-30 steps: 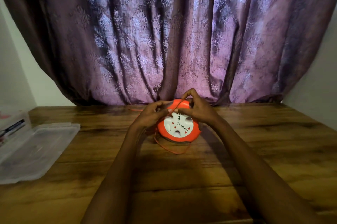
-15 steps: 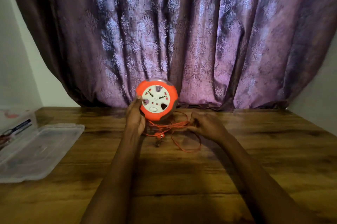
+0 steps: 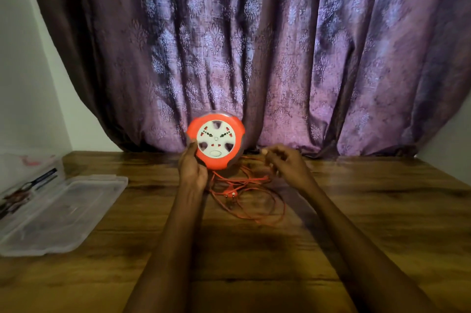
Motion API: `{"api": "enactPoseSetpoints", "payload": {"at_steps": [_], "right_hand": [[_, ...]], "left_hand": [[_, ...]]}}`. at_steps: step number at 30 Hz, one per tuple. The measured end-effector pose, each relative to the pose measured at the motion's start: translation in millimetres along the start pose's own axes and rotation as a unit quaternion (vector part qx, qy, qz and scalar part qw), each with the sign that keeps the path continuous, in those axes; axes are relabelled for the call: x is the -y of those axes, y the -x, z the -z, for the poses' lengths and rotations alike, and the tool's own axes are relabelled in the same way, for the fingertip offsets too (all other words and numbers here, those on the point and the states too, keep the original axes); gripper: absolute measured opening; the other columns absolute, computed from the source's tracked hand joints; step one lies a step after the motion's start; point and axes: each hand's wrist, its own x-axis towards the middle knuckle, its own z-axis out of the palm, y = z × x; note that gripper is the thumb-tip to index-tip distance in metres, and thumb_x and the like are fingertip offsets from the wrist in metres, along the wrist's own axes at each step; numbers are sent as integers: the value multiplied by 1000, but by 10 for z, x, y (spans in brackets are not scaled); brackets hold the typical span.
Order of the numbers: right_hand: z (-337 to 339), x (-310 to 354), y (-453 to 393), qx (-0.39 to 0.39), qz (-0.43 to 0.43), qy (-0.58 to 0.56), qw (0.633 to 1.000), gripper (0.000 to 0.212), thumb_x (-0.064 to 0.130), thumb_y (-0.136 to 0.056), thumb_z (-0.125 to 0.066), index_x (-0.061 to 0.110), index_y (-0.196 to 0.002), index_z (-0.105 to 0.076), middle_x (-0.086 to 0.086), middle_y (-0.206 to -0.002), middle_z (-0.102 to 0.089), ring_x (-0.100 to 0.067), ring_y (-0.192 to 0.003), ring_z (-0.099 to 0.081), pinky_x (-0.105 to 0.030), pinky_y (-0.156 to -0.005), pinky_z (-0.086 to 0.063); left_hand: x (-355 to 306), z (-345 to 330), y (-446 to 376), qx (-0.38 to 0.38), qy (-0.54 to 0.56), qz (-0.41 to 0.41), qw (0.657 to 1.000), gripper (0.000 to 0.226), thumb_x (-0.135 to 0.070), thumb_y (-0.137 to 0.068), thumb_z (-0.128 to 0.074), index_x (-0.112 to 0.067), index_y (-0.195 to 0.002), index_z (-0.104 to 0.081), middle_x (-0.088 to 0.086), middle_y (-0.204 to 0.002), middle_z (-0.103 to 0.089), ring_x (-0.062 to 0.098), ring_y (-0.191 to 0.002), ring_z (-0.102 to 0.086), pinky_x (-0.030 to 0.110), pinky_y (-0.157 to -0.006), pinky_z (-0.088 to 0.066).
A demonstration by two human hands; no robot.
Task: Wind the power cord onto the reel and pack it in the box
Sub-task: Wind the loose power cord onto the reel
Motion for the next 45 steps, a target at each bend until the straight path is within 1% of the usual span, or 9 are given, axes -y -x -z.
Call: {"api": "enactPoseSetpoints", "payload": {"at_steps": [6, 9, 15, 20, 27, 31, 36, 40, 45], "right_hand": [[31, 341, -415, -2, -53, 42, 998, 46, 29, -95, -65, 22, -138, -49, 3, -104, -65, -6, -90, -63, -21, -73, -51], [35, 361, -477, 33, -67, 7, 997, 31, 25, -96, -65, 13, -124, -62, -4, -98, -70, -1, -73, -65, -14, -57, -50], [157, 214, -461, -46, -88, -59, 993, 18, 30, -96, -65, 14, -102, -72, 5, -72, -71, -6, -59, -62, -22, -51, -49], [300, 64, -527, -192, -100, -93, 972, 36, 30, -95, -66, 3, -119, -66, -11, -90, -66, -17, -69, -58, -30, -59, -50], [447, -57, -530, -304, -104, -53, 945, 44, 29, -91, -71, -2, -121, -61, -14, -107, -66, -25, -93, -60, -45, -88, -52], [469, -113, -540, -340, -115, -155, 920, 19, 19, -94, -66, 10, -108, -58, -13, -103, -67, -19, -78, -62, -29, -45, -56], [512, -115, -498, -316, -107, -260, 906, 11, 23, -98, -62, 22, -105, -54, -2, -100, -67, -14, -82, -66, -41, -58, -61], [490, -67, -505, -278, -96, -292, 910, 12, 25, -97, -62, 22, -109, -59, -8, -113, -66, -26, -100, -65, -55, -79, -58], [353, -61, -491, -248, -107, -292, 917, 34, 26, -97, -63, 18, -129, -53, -10, -122, -65, -26, -105, -64, -51, -76, -60]], "left_hand": [[135, -109, 165, 86, -72, 24, 993, 43, -8, -100, -51, 5, -140, -48, 20, -112, -67, 31, -101, -62, 50, -99, -50], [186, -150, 238, 133, -75, 54, 987, 43, -8, -100, -51, 9, -140, -47, 25, -125, -62, 35, -114, -58, 51, -107, -47], [271, -204, 303, 190, -210, -6, 959, 21, -5, -100, -51, -5, -117, -64, 6, -99, -75, 10, -85, -71, 24, -73, -59], [330, -89, 273, 169, -516, -146, 827, 22, -12, -104, -47, -8, -94, -66, -1, -79, -63, 3, -72, -56, 14, -66, -42], [244, 29, 205, 240, -606, -199, 732, 19, -16, -97, -63, -14, -78, -67, 4, -74, -65, 9, -68, -55, 24, -61, -41], [161, 169, 48, 239, -688, -208, 653, 56, -35, -97, -62, -19, -45, -47, -4, -45, -48, 8, -48, -48, 33, -55, -40], [170, 418, -136, 170, -850, -29, 497, 33, -41, -91, -63, -15, -70, -61, 15, -100, -72, 26, -95, -67, 30, -75, -47], [88, 539, -137, 57, -860, -44, 506, 42, -45, -88, -63, -16, -119, -68, 19, -130, -62, 35, -119, -59, 37, -98, -49], [43, 614, -69, -20, -809, -162, 564, 32, -32, -91, -54, -5, -100, -69, 24, -107, -68, 40, -101, -64, 44, -89, -53]]}}
